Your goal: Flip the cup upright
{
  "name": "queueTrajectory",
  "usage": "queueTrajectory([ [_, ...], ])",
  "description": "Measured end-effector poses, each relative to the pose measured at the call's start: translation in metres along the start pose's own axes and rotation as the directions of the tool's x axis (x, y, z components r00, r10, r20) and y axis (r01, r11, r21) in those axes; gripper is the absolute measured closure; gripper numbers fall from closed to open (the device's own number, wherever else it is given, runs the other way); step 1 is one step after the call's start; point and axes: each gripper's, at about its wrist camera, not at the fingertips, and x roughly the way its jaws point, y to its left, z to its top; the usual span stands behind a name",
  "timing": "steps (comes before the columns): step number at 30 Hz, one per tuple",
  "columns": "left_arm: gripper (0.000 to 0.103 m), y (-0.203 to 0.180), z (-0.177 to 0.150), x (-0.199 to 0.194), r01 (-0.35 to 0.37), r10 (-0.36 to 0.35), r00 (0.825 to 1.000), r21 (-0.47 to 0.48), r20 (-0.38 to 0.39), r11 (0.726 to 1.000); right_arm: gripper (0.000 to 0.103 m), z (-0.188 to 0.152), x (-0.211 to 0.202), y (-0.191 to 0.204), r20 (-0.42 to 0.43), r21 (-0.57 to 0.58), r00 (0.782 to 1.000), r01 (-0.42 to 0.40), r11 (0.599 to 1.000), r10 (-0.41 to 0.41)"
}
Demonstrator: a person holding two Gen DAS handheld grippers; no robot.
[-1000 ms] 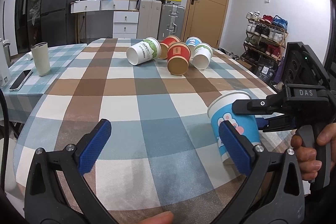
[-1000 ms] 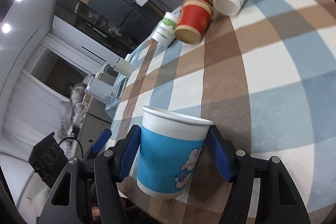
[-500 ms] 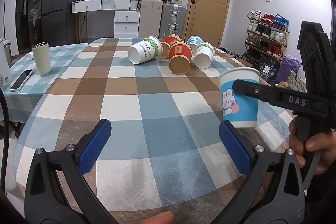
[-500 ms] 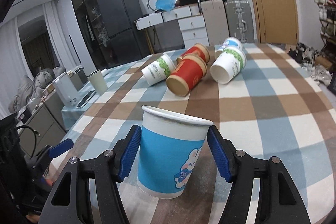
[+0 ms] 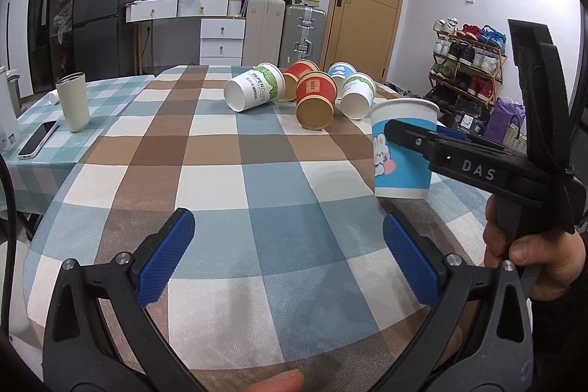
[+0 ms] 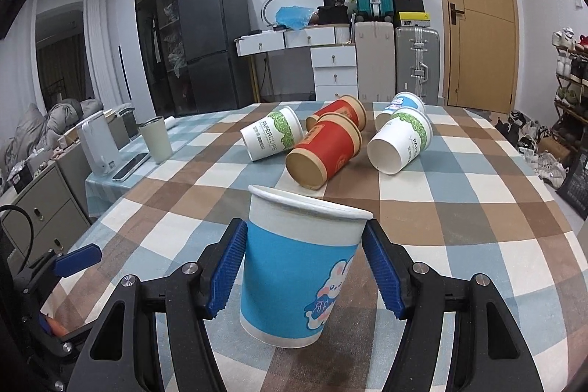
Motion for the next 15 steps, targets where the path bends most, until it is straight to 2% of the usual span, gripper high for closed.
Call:
queueTrajectory([
  [11,0.001,0.000,0.000,0.000,0.000,0.000,1.000,0.004,0.003,1.000,0.037,-0.018,-0.020,0.009,0.005,-0.087,0.999,-0.053,0.995,0.054],
  [15,0.001,-0.001,0.000,0.000,-0.001,0.001,1.000,0.004,0.002,1.000,0.037,-0.030,-0.030,0.014,0.031,-0.138,0.997,-0.073,0.988,0.078],
])
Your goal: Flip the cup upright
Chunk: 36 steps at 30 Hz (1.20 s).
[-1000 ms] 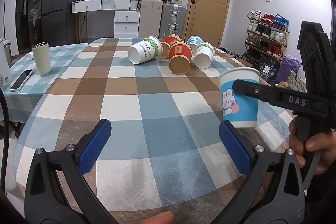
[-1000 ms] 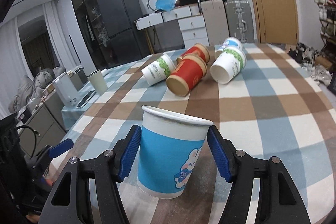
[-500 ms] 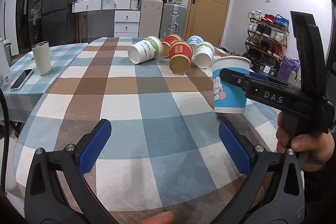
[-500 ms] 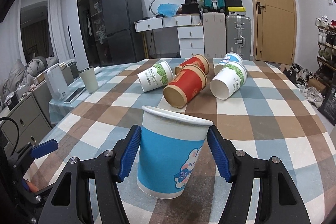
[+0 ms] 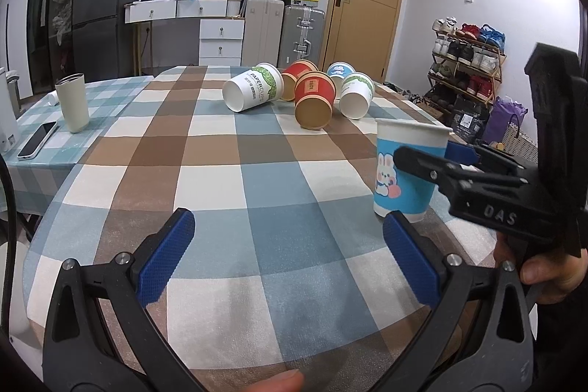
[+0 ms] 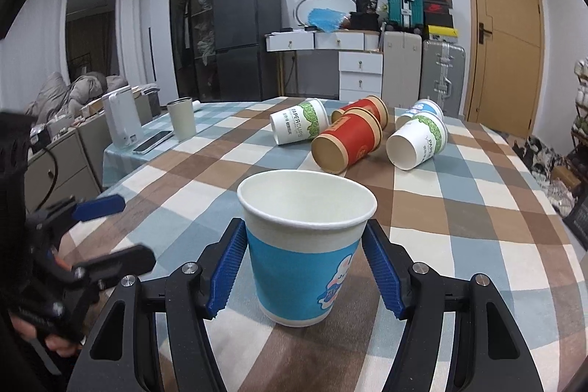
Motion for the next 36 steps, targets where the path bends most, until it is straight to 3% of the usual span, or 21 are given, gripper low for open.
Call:
queueTrajectory([
  [8,0.001,-0.003,-0.002,0.001,0.004,-0.004,1.000,0.009,0.007,1.000,0.025,-0.005,-0.019,0.000,0.066,-0.016,0.997,-0.032,0.999,0.033],
  [19,0.001,-0.010,-0.004,-0.002,0.014,-0.015,1.000,0.041,0.025,0.999,0.000,-0.010,-0.045,-0.010,0.145,0.005,0.988,-0.062,0.998,0.061],
  [36,0.001,-0.019,-0.009,-0.001,0.050,-0.054,0.998,0.083,0.044,0.995,0.000,-0.033,-0.071,-0.029,0.233,0.026,0.971,-0.065,0.998,0.057],
])
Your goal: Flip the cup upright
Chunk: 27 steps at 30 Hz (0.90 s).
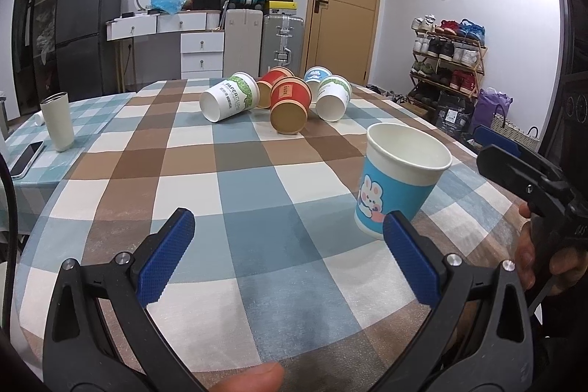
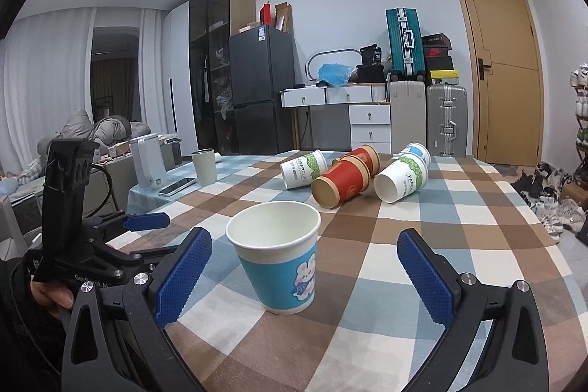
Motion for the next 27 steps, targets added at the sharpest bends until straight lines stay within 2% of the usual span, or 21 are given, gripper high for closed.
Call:
queueTrajectory([
  [12,0.001,0.000,0.000,-0.001,0.008,-0.008,1.000,0.011,0.017,1.000,0.000,-0.003,-0.012,-0.002,0.067,-0.029,0.997,0.027,0.999,-0.025],
  [27,0.001,-0.002,0.001,-0.004,0.008,-0.009,0.999,0.020,0.036,1.000,0.000,-0.004,-0.012,-0.004,0.072,-0.022,0.997,0.031,0.999,-0.029],
])
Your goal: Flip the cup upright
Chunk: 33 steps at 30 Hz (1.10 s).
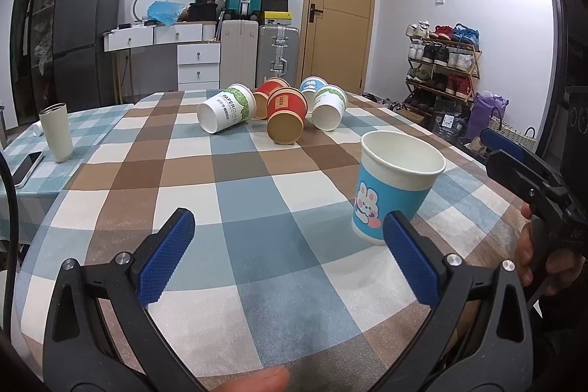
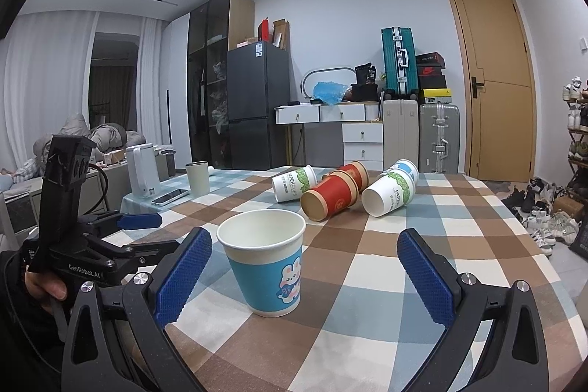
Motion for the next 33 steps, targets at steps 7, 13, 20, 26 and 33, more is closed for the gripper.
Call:
queueTrajectory([
  [7,0.001,0.0000,0.0004,-0.0008,0.000,0.000,1.000,0.000,0.003,1.000,0.000,-0.0008,0.0001,0.0005,-0.002,-0.003,1.000,-0.004,1.000,0.004],
  [13,0.001,-0.0001,0.0000,-0.0009,0.000,0.000,1.000,0.000,0.004,1.000,0.000,-0.0010,0.0004,0.0007,-0.004,-0.002,1.000,-0.007,1.000,0.007],
  [20,0.001,0.0000,0.0018,-0.0020,-0.001,0.001,1.000,0.000,0.007,1.000,0.000,-0.0021,0.0015,0.0020,-0.007,-0.004,1.000,-0.010,1.000,0.010],
  [26,0.001,0.0000,0.0015,-0.0022,0.000,0.000,1.000,0.000,0.007,1.000,0.000,-0.0021,0.0017,0.0026,-0.005,-0.004,1.000,-0.010,1.000,0.010],
  [33,0.001,0.0001,0.0013,-0.0022,0.000,0.000,1.000,0.000,0.008,1.000,0.000,-0.0020,0.0015,0.0027,-0.005,-0.004,1.000,-0.009,1.000,0.009],
])
